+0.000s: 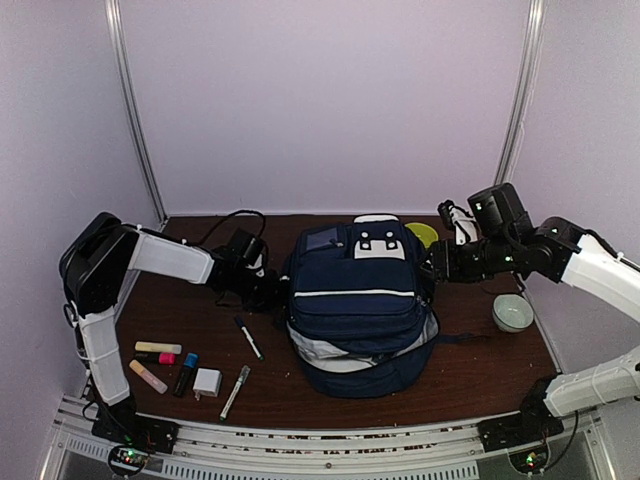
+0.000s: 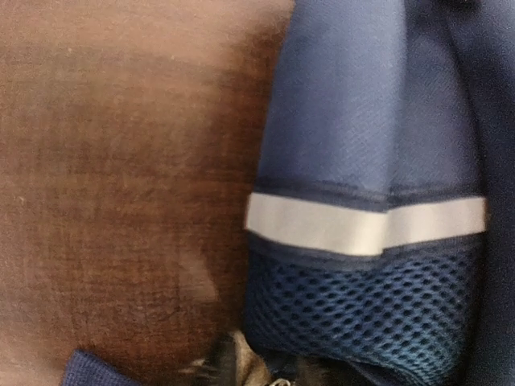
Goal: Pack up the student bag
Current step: Grab the largest pocket of the student bag.
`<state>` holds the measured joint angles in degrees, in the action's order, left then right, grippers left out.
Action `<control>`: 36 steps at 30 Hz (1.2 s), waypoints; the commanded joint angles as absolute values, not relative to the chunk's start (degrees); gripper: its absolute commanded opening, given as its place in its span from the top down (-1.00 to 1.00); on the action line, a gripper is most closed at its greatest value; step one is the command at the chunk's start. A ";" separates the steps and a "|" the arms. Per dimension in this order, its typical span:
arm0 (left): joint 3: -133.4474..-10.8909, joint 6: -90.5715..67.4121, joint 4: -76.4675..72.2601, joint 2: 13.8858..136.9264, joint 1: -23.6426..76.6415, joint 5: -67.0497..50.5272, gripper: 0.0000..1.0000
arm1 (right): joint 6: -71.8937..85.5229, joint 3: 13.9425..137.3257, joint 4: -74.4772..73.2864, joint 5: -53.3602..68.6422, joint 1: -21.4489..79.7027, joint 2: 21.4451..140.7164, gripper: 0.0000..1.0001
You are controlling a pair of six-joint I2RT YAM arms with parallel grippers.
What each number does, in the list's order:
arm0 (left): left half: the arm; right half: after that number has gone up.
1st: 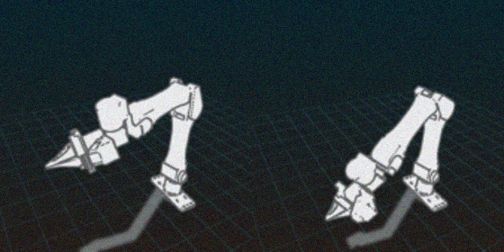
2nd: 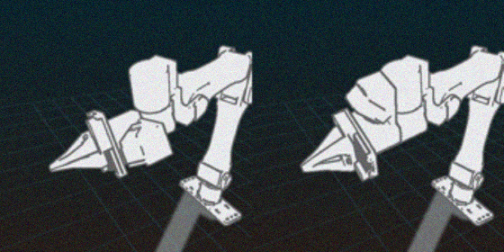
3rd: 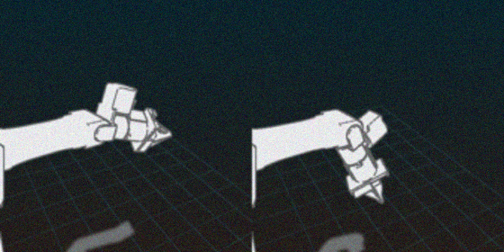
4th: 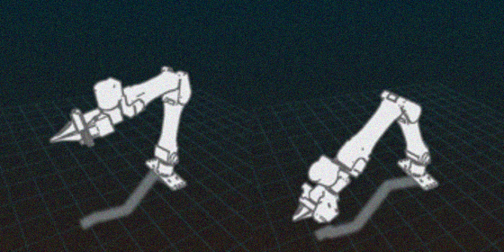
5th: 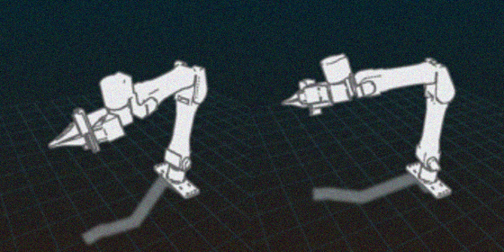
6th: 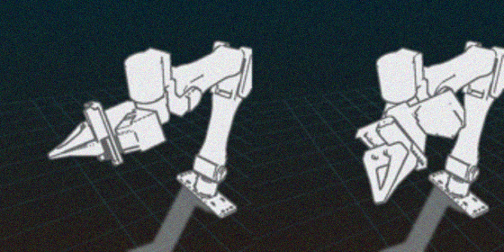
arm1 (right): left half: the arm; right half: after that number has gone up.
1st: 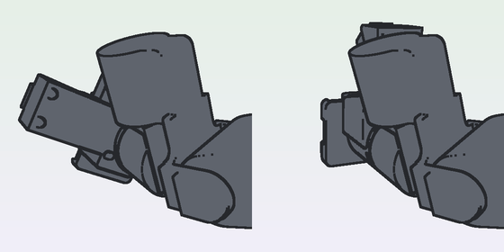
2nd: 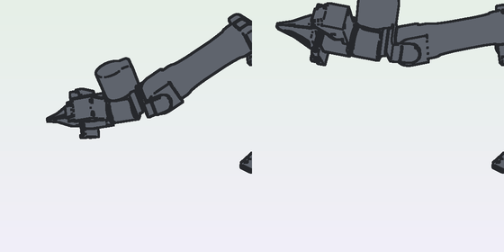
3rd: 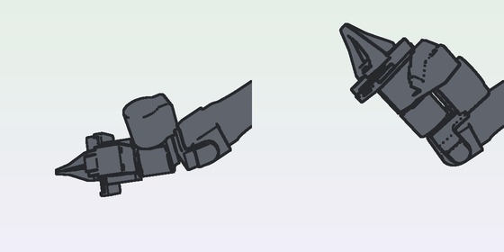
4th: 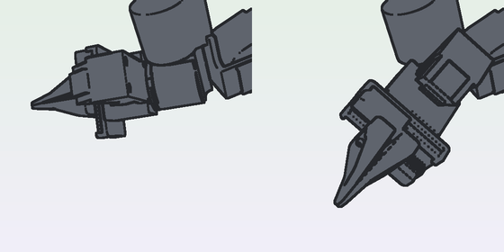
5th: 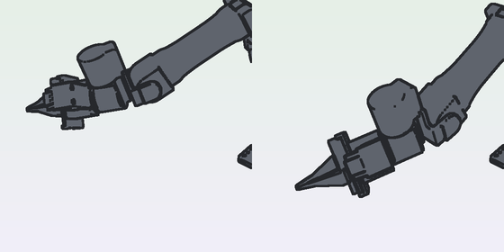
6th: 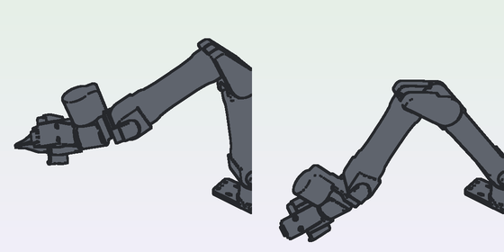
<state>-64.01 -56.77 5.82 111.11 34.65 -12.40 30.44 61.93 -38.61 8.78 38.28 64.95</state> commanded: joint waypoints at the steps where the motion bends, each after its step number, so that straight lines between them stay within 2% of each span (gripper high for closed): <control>1: -60.59 -61.60 -0.69 110.63 35.03 -12.38 0.62 | 31.07 61.30 -36.89 9.29 38.67 65.30 -0.03; 4: -61.39 -60.36 0.99 110.60 36.70 -12.18 0.69 | 31.06 61.43 -36.61 9.62 38.76 65.32 -0.02; 7: -60.10 -59.24 2.16 108.99 37.75 -11.36 0.66 | 31.04 61.43 -36.80 9.56 38.85 65.20 -0.03; 13: -59.85 -47.50 16.02 100.92 38.50 2.73 0.23 | 31.40 59.76 -36.25 9.74 38.98 63.93 -0.03; 17: -64.20 -31.63 25.92 97.31 38.50 10.75 0.18 | 31.82 59.62 -36.43 9.81 39.27 63.60 -0.03; 19: -63.77 -23.66 27.20 95.56 38.50 9.72 0.09 | 31.80 59.83 -36.83 9.48 39.46 63.11 -0.03; 23: -61.07 -13.88 24.97 93.60 38.50 -0.59 0.09 | 32.21 59.01 -36.30 8.62 39.55 62.32 -0.03; 30: -58.33 -11.14 14.95 97.72 38.50 -7.87 0.11 | 32.98 59.00 -35.92 8.94 40.32 62.96 -0.03; 36: -59.29 -10.11 11.59 101.33 38.50 -9.28 0.13 | 32.76 58.92 -37.02 7.53 40.52 62.15 -0.03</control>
<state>-59.00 -12.93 17.06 99.74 38.41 -6.24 32.53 59.31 -36.86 9.10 40.16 63.11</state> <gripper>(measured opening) 0.438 0.513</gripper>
